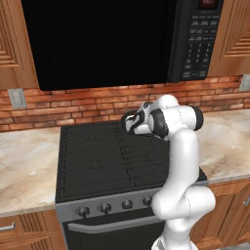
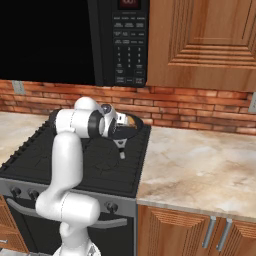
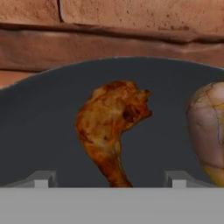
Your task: Take the chicken drumsticks from the pan and place one on each plate on the dining counter.
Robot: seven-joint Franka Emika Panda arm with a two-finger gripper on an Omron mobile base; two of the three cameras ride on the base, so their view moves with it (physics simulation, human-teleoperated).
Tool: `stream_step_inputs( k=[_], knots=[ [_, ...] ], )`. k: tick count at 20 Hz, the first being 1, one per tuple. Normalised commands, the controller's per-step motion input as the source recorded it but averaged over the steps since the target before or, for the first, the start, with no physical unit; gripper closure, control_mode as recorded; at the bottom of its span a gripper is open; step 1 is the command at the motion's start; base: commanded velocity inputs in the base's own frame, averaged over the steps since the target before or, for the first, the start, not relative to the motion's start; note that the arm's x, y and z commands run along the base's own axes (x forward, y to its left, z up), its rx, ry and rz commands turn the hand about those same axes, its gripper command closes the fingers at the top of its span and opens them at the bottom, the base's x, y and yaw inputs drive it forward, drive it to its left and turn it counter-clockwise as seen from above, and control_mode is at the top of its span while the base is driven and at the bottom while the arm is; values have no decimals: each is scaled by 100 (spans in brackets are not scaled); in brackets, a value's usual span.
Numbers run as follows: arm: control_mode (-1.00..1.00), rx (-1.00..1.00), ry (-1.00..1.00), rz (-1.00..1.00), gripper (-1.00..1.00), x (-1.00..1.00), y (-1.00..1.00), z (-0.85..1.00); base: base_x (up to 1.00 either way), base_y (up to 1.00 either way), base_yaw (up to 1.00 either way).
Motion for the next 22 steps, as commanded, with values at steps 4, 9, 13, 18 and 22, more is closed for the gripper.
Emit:
stream_step_inputs(
  k=[4,9,13,18,22],
  knots=[
    [-100,5,0,0,100,3,0,-39,0,0,0],
    [-100,8,0,0,100,-4,0,-45,0,0,0],
    [-100,6,0,0,100,0,0,-47,0,0,0],
    [-100,16,-9,-1,100,-72,-12,-13,0,0,0],
    [-100,19,-15,0,100,-100,-7,3,0,0,0]
  ],
)
